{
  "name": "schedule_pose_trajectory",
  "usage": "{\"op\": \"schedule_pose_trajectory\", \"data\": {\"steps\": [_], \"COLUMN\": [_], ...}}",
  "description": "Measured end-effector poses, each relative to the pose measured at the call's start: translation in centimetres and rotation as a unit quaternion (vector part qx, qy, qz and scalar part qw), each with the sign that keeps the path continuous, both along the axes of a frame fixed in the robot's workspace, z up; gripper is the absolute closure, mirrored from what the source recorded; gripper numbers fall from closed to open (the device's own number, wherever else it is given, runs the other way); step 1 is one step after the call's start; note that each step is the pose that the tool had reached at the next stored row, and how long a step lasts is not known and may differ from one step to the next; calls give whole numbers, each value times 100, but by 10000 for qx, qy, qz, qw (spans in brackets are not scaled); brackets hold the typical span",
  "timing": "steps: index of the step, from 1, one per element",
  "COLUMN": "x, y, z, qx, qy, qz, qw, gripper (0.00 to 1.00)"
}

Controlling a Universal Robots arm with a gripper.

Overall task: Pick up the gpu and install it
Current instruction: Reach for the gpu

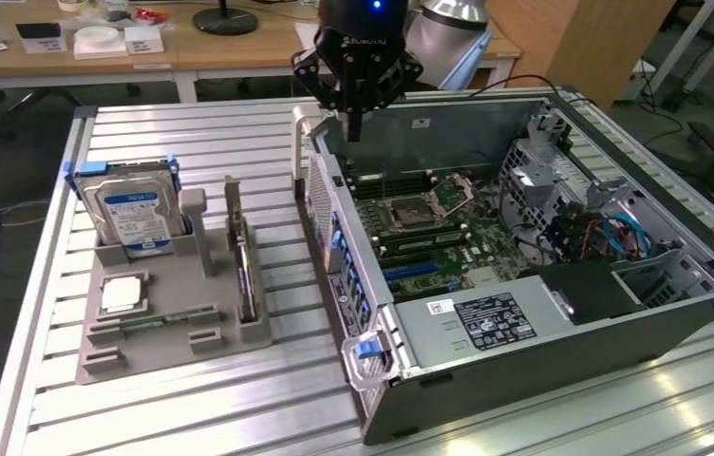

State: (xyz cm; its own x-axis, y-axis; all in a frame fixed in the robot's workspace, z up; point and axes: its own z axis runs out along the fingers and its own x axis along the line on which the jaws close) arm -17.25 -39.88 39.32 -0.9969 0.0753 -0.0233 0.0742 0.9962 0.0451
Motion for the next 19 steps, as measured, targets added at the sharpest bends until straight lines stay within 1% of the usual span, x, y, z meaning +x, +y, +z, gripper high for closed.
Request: {"op": "schedule_pose_trajectory", "data": {"steps": [19], "x": [-234], "y": [0], "z": [0], "qx": [-1], "qy": [0], "qz": [0], "qw": [10000], "gripper": [89]}}
